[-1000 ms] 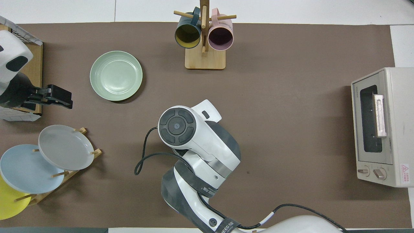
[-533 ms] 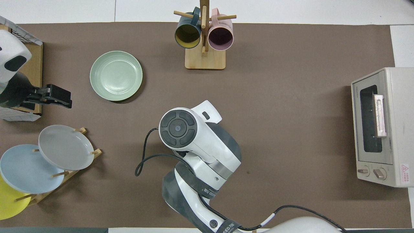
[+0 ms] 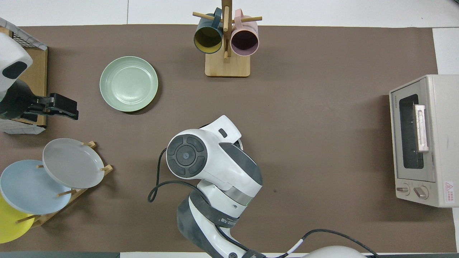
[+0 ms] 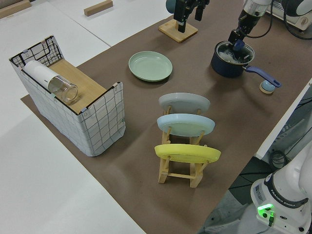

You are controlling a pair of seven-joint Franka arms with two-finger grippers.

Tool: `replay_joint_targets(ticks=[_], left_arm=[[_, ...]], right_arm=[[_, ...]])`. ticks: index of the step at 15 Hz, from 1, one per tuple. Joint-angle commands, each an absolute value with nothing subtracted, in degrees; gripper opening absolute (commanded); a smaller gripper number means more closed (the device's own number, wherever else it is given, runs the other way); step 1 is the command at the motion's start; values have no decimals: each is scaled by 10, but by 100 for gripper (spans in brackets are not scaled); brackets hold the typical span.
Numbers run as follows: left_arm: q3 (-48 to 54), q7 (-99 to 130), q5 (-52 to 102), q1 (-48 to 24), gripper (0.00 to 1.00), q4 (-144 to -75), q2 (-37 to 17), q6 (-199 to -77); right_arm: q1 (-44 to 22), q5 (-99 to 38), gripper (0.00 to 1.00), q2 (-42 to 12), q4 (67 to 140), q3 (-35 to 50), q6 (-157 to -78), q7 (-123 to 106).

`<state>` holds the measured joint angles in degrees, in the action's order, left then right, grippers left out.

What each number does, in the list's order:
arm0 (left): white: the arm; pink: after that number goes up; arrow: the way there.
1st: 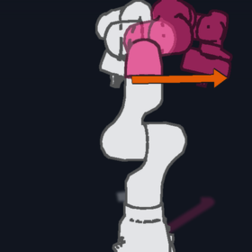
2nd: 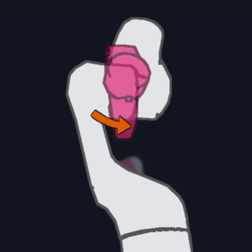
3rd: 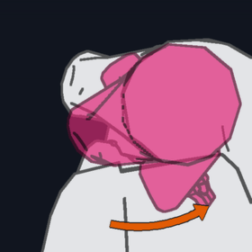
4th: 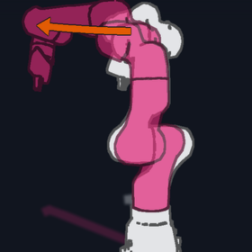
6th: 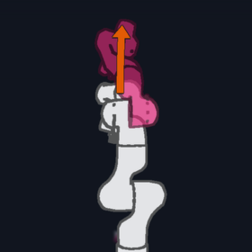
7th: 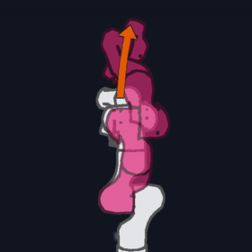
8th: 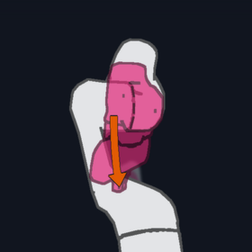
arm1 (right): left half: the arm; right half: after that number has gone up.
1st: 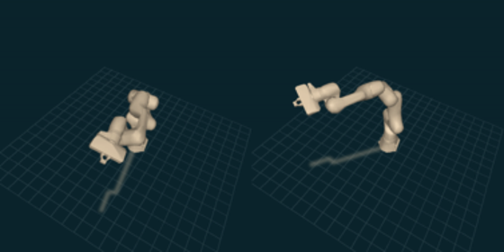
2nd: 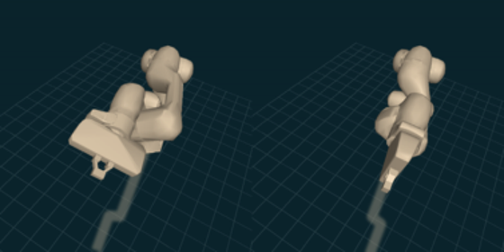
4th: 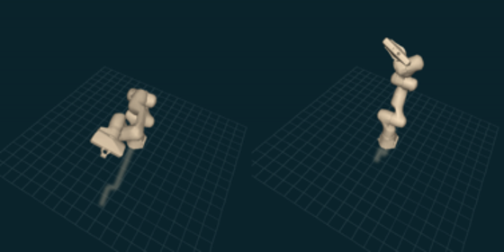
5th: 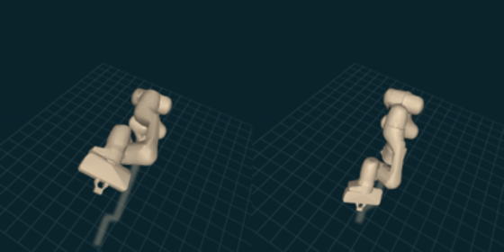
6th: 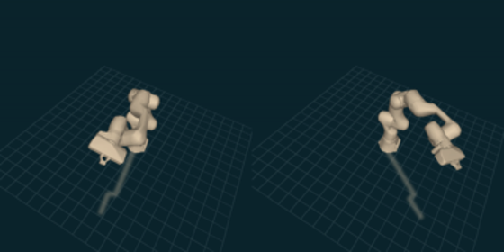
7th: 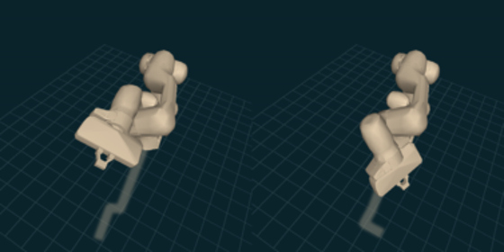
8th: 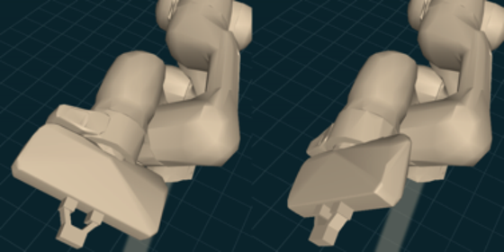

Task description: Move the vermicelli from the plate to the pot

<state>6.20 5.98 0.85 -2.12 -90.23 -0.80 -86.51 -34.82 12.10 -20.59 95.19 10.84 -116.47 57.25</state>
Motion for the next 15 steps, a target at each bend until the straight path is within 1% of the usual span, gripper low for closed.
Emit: replay_joint_targets(ticks=[1,2,3,4,6,7,8,10,15], left_arm=[[64,52,1,-17,100,-913,4,-875],[64,53,1,-15,100,-913,4,-875],[64,53,1,-15,100,-913,4,-875],[64,53,1,-17,100,-913,4,-875],[64,56,1,-17,100,-913,4,-875],[64,55,1,-17,100,-914,4,-870],[64,56,1,-17,100,-914,4,-869],[64,56,1,-15,100,-914,4,-871],[64,57,1,-14,100,-914,4,-871]], right_arm=[[-353,129,64,-198,974,112,-1183,599],[-353,129,65,-199,974,112,-1183,600],[-352,129,68,-199,974,112,-1186,600],[-352,129,72,-199,974,112,-1189,600],[-352,129,84,-199,974,112,-1191,600],[-351,129,88,-199,973,112,-1191,600],[-350,128,100,-199,972,112,-1191,600],[-343,128,100,-196,968,112,-1189,596],[-299,124,100,-161,958,110,-1164,540]])
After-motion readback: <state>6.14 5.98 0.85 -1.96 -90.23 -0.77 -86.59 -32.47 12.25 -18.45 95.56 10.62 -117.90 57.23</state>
